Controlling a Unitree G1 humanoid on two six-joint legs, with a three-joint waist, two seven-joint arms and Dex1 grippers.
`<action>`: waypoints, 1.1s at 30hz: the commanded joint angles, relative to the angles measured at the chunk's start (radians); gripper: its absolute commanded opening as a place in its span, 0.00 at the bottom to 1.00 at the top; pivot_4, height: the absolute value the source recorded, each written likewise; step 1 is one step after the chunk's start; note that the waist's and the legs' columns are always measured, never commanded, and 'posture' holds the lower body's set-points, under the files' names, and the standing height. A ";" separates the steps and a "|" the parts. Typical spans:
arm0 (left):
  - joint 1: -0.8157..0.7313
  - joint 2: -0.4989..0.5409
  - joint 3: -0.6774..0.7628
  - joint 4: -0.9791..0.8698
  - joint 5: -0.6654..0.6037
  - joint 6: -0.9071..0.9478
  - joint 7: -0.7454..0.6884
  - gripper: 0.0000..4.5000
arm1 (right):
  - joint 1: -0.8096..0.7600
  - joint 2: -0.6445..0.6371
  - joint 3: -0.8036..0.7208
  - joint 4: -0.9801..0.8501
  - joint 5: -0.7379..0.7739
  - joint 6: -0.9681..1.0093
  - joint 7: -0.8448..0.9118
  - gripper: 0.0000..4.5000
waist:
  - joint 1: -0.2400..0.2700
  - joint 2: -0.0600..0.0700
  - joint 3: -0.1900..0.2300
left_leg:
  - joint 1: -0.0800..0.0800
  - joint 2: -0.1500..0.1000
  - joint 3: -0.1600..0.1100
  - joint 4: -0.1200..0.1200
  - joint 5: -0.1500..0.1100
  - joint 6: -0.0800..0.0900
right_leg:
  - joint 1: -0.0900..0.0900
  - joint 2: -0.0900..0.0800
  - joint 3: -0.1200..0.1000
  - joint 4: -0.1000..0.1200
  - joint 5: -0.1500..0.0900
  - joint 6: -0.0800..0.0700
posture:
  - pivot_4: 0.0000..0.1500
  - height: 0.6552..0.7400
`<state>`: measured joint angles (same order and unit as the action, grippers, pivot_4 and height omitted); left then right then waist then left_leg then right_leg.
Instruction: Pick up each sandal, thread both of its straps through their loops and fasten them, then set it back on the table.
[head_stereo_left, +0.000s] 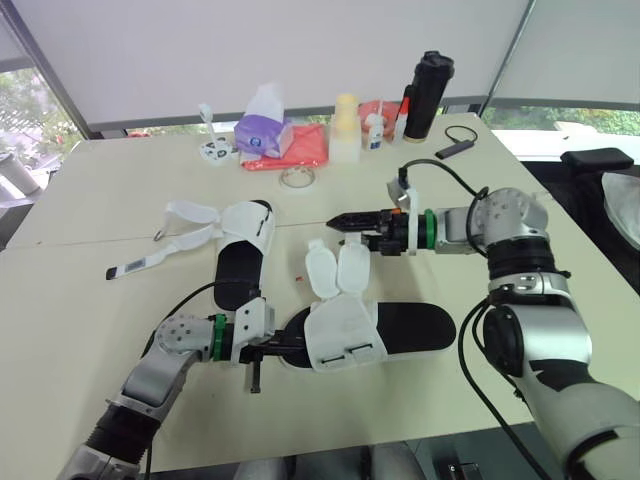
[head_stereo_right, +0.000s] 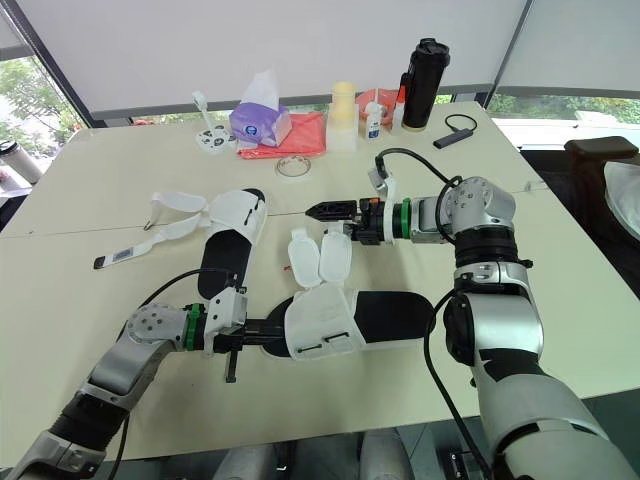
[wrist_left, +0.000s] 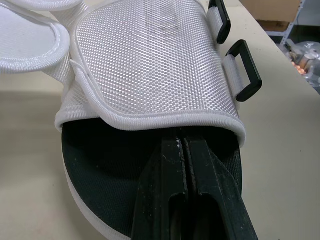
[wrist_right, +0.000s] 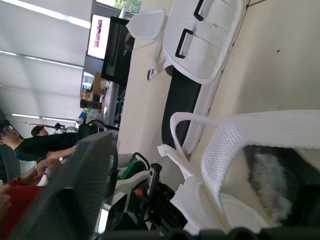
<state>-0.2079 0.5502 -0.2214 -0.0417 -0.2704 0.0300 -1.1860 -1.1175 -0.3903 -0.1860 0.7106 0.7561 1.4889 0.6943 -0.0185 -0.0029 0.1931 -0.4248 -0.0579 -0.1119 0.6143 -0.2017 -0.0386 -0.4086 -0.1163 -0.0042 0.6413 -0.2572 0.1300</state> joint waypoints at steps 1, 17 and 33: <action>0.009 0.001 -0.005 -0.017 0.006 -0.004 0.008 0.00 | -0.038 -0.006 -0.037 -0.046 0.015 0.008 0.016 0.49 | 0.000 0.000 0.000 | 0.000 0.000 0.000 0.000 0.000 0.000 | 0.000 0.000 0.000 0.001 0.000 0.000 | 1.00 1.00; 0.000 -0.004 -0.019 0.011 0.009 -0.001 -0.001 0.00 | 0.577 -0.401 0.394 -1.166 -0.208 -0.672 0.386 0.00 | 0.006 -0.001 -0.001 | 0.000 0.000 -0.001 0.001 0.000 0.000 | 0.000 0.000 0.000 0.004 -0.002 0.002 | 1.00 1.00; -0.027 0.008 -0.025 0.034 0.010 0.000 -0.039 0.00 | 0.759 -0.399 0.551 -0.746 -1.130 -2.313 0.108 0.00 | 0.006 -0.005 -0.003 | 0.016 0.001 0.001 -0.002 0.000 -0.001 | 0.018 -0.001 0.001 -0.011 -0.003 -0.004 | 1.00 1.00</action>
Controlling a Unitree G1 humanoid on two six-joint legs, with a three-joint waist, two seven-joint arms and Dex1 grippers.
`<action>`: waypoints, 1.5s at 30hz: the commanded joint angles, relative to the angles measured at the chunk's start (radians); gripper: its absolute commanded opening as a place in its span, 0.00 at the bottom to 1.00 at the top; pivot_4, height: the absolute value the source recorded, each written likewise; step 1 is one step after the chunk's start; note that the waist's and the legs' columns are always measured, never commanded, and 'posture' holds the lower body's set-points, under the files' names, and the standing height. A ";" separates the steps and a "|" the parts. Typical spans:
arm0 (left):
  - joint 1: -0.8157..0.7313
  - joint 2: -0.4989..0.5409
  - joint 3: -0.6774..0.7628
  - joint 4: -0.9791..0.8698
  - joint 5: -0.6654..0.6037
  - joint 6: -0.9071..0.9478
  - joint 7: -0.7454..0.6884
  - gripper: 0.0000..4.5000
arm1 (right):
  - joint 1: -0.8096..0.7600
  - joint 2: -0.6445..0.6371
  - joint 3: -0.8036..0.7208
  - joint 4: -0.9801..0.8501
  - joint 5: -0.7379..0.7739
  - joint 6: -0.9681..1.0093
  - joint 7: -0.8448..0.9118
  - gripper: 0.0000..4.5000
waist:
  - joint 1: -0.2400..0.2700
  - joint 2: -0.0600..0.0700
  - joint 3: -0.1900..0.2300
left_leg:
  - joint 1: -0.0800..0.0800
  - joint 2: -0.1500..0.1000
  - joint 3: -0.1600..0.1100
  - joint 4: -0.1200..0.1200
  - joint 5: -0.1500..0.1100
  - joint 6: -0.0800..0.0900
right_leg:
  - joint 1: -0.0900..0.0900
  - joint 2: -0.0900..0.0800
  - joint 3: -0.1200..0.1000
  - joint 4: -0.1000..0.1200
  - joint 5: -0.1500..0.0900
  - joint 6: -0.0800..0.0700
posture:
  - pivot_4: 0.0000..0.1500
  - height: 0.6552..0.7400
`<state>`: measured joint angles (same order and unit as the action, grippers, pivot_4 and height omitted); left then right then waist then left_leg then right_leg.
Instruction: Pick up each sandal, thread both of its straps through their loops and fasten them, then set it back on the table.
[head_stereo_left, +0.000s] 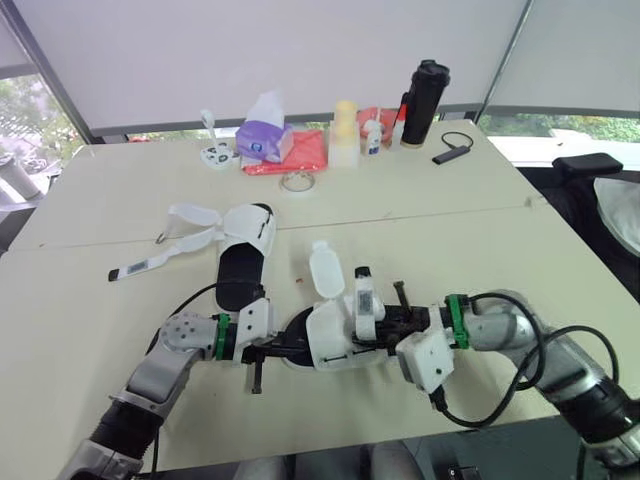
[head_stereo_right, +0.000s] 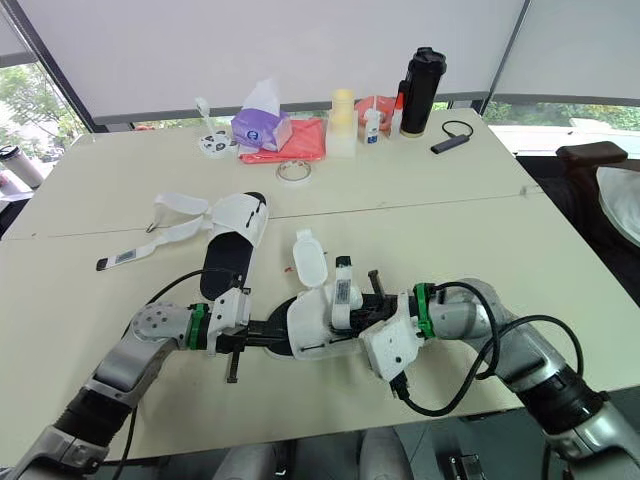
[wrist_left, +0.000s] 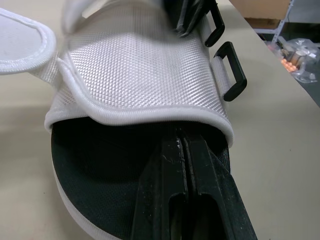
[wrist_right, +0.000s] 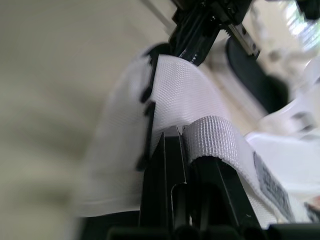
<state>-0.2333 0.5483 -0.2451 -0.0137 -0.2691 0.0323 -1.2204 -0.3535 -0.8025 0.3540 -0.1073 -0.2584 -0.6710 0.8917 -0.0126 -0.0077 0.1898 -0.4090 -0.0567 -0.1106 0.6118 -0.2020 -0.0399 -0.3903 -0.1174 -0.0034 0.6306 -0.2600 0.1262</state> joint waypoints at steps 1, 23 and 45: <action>-0.001 0.011 -0.002 0.006 0.010 -0.003 -0.005 0.00 | -0.008 0.020 0.012 0.098 -0.151 -0.197 -0.122 0.00 | 0.000 0.000 0.000 | 0.000 0.000 0.000 0.000 0.000 0.000 | 0.000 0.000 0.000 0.000 0.000 0.000 | 1.00 1.00; -0.003 -0.006 -0.009 0.008 0.023 -0.007 0.007 0.00 | -0.074 -0.077 0.041 0.167 -0.236 -0.316 -0.329 0.73 | 0.001 0.000 -0.001 | 0.001 0.000 -0.002 0.000 0.000 0.000 | 0.002 0.001 0.001 0.001 0.000 -0.001 | 1.00 1.00; -0.033 -0.024 -0.015 0.041 0.026 -0.018 0.003 0.00 | -0.202 -0.355 -0.158 -0.394 1.143 1.379 0.380 0.80 | 0.010 0.001 0.000 | -0.006 0.002 -0.004 0.001 0.000 0.001 | -0.005 -0.003 0.001 -0.002 0.000 -0.001 | 1.00 1.00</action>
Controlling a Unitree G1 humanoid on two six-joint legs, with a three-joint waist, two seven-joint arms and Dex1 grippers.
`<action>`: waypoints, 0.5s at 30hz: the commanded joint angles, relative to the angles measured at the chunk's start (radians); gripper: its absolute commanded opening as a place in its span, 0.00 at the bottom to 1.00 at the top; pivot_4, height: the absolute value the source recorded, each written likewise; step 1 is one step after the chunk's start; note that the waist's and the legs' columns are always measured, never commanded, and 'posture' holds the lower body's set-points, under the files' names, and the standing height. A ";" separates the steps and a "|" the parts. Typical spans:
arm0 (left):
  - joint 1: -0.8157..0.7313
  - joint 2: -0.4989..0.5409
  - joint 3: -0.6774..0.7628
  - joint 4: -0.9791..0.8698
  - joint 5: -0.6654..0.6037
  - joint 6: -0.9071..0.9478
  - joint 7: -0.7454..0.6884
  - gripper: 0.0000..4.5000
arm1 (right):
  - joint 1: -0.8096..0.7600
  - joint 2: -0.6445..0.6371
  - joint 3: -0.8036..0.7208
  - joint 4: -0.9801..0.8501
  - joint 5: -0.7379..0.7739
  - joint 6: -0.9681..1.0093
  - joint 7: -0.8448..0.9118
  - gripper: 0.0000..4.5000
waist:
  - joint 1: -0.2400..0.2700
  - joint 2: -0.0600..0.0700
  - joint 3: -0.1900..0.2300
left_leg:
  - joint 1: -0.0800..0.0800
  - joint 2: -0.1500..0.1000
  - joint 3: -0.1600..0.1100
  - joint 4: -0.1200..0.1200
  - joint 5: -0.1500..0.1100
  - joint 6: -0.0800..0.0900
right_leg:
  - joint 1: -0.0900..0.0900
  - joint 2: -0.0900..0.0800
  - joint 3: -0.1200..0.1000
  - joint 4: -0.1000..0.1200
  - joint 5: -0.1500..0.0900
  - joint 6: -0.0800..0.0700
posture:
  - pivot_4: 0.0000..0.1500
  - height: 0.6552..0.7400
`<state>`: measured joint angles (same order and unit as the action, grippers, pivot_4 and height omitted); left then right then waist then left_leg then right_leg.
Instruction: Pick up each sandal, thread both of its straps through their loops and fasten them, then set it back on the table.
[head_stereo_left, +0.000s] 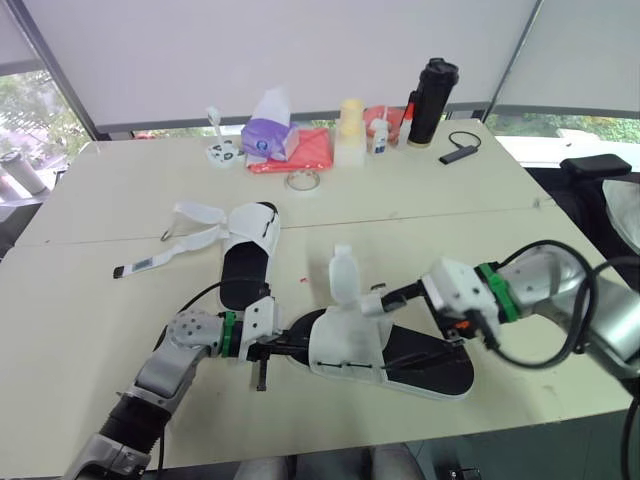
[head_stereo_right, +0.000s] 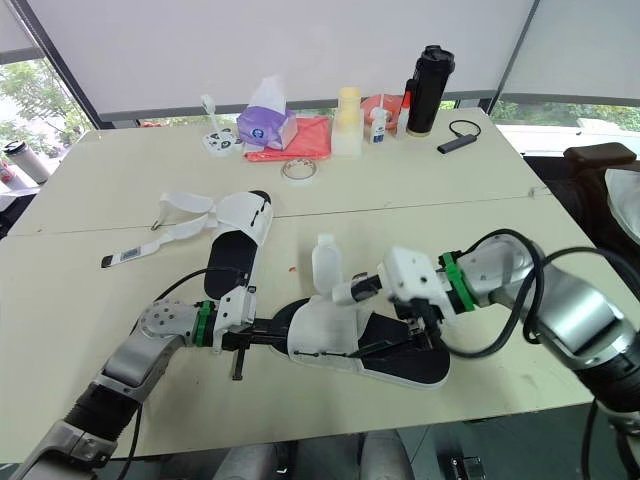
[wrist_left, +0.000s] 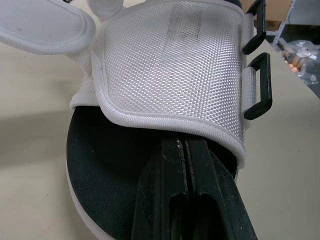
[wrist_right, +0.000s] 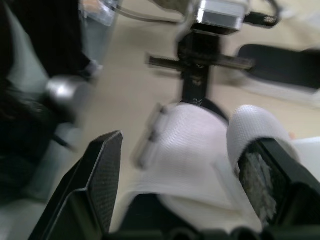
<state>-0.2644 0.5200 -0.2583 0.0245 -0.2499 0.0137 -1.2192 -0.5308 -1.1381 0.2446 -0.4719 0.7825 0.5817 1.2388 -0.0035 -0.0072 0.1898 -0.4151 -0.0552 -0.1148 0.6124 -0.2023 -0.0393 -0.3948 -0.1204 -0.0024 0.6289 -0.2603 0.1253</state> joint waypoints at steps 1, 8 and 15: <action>-0.001 0.004 -0.002 0.002 0.007 0.002 0.003 0.00 | -0.016 -0.041 -0.062 -0.033 0.130 0.163 0.064 0.80 | 0.002 0.000 0.000 | 0.000 0.000 0.000 0.000 0.000 0.000 | 0.000 0.000 0.000 0.000 0.000 0.000 | 1.00 1.00; 0.001 0.003 -0.003 -0.001 0.008 0.001 0.007 0.00 | 0.123 -0.129 -0.123 -0.015 0.140 0.263 0.152 0.80 | 0.016 0.000 0.000 | -0.008 0.000 0.002 0.001 0.000 0.000 | -0.007 0.000 0.000 0.000 0.000 0.001 | 1.00 1.00; 0.006 0.006 -0.007 -0.016 0.007 0.001 0.004 0.00 | -0.014 0.036 -0.213 0.238 0.315 0.595 -0.064 0.80 | 0.015 0.000 0.000 | -0.009 0.000 0.004 0.003 0.000 0.000 | -0.009 0.001 0.000 0.001 0.002 0.000 | 1.00 1.00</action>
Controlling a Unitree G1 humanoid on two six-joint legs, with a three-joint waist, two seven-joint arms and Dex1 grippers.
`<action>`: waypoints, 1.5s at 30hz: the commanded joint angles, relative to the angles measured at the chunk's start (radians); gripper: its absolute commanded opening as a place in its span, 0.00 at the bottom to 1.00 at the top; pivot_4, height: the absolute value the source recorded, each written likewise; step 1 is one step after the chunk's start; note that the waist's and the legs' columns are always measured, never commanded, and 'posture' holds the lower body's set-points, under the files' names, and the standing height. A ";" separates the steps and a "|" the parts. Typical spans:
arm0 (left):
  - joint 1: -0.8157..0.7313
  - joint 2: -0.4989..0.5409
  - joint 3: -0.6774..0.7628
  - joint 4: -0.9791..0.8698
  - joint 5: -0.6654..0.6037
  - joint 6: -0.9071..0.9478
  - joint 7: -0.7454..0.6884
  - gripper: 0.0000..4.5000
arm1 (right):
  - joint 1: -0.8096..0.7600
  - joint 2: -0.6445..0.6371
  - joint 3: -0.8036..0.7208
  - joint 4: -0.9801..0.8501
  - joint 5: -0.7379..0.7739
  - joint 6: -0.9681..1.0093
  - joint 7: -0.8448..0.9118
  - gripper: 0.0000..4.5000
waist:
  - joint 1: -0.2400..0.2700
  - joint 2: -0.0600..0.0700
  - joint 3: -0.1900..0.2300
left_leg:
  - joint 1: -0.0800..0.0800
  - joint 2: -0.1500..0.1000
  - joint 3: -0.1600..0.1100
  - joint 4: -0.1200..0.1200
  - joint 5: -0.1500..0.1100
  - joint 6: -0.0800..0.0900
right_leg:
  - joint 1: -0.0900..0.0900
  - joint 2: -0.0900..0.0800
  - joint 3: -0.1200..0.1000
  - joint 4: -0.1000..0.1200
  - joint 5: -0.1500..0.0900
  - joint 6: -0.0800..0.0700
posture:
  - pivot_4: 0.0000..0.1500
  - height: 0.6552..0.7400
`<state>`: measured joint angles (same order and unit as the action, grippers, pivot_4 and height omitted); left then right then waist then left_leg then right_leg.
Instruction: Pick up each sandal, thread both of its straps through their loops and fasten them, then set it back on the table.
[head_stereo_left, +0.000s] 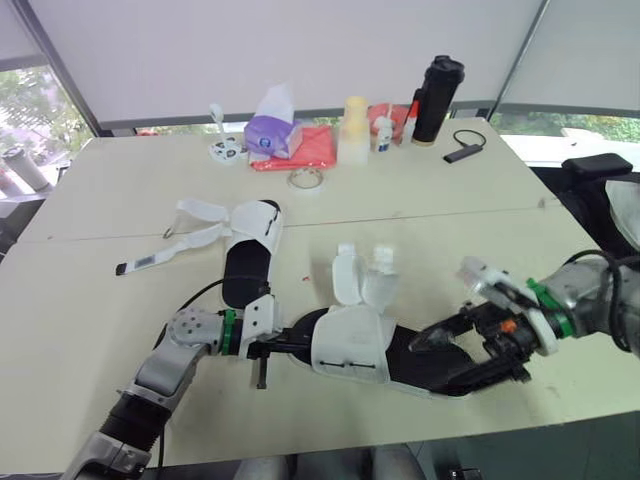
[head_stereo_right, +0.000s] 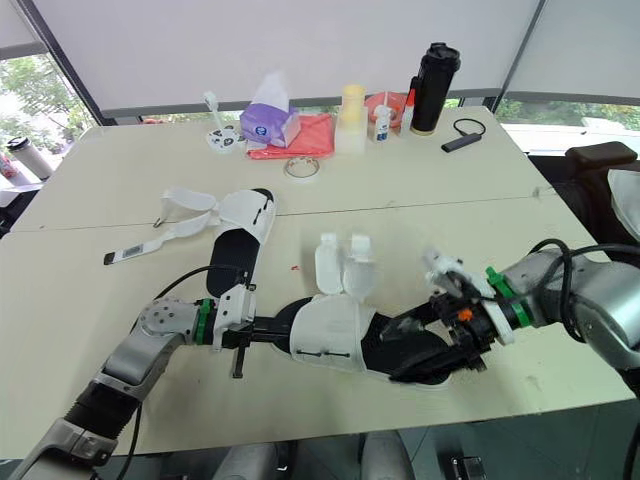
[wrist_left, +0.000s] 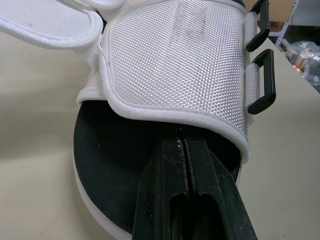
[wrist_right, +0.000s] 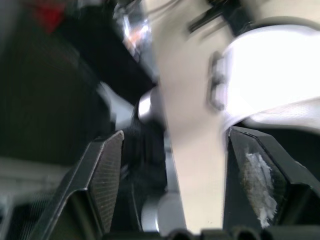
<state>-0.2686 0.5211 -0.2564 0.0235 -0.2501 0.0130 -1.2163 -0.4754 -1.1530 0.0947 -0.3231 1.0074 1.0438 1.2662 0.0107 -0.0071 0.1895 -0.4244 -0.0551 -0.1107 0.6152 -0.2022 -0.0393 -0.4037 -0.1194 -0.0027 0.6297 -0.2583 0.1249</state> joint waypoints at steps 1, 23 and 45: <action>0.011 0.005 -0.010 -0.017 0.008 0.000 0.001 0.00 | -0.087 0.074 -0.073 0.117 0.097 0.169 -0.122 0.80 | 0.002 0.000 0.000 | 0.000 0.000 0.000 0.000 0.000 0.000 | 0.000 0.000 0.000 0.000 0.000 0.000 | 1.00 1.00; 0.022 0.014 -0.013 -0.033 0.013 -0.002 0.004 0.00 | -0.286 0.403 -0.218 0.608 -0.116 0.374 -0.484 0.80 | -0.001 0.000 0.000 | -0.002 -0.003 0.001 0.000 0.000 0.000 | -0.002 0.002 -0.001 0.001 0.003 0.005 | 1.00 1.00; 0.026 0.014 -0.019 -0.041 0.011 0.001 0.011 0.00 | -0.236 0.435 -0.167 0.681 -0.326 0.042 -0.309 0.80 | -0.004 0.000 0.000 | -0.001 -0.002 0.001 0.000 0.000 0.000 | -0.001 0.002 0.000 0.001 0.003 0.006 | 1.00 1.00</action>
<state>-0.2490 0.5317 -0.2590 -0.0036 -0.2488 0.0116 -1.1990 -0.7078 -0.7222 -0.0724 0.3602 0.6917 1.1178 0.9396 0.0065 -0.0069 0.1895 -0.4254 -0.0576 -0.1095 0.6152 -0.2017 -0.0389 -0.4049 -0.1174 -0.0033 0.6313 -0.2551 0.1306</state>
